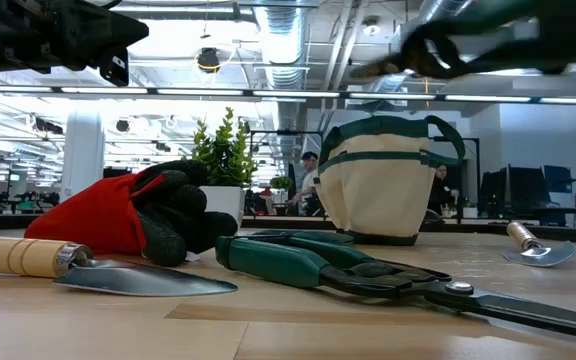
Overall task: Pick & Place Garden tools in Gardening bag
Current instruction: Put the right green fruit pruner into the white gardening bag
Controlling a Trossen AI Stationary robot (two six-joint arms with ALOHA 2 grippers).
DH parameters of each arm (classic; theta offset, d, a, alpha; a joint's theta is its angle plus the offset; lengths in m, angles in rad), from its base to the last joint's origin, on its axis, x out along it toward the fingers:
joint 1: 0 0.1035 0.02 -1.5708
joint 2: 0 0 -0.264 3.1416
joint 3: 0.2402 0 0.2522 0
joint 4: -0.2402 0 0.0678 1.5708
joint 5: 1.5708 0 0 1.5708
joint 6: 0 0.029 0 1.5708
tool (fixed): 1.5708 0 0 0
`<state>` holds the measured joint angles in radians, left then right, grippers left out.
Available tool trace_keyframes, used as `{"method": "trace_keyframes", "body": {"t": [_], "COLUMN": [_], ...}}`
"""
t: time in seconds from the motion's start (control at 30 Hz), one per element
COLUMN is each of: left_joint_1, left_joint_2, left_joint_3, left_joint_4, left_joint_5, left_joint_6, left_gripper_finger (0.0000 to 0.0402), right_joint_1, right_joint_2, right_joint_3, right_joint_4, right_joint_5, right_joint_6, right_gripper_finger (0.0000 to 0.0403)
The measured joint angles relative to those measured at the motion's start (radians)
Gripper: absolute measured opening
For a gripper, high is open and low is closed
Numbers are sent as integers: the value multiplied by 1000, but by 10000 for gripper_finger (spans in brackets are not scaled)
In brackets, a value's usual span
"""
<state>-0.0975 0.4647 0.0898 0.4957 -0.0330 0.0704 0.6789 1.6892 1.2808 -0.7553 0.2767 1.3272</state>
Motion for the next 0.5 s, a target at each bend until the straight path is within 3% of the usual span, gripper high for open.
{"method": "trace_keyframes", "body": {"t": [0.5], "left_joint_1": [0], "left_joint_2": [0], "left_joint_3": [0], "left_joint_4": [1], "left_joint_5": [0], "left_joint_6": [0], "left_gripper_finger": [3], "right_joint_1": [-253], "right_joint_2": [-171], "right_joint_3": [0], "right_joint_4": [-78], "right_joint_5": [94], "right_joint_6": [-195], "right_gripper_finger": [16]}}
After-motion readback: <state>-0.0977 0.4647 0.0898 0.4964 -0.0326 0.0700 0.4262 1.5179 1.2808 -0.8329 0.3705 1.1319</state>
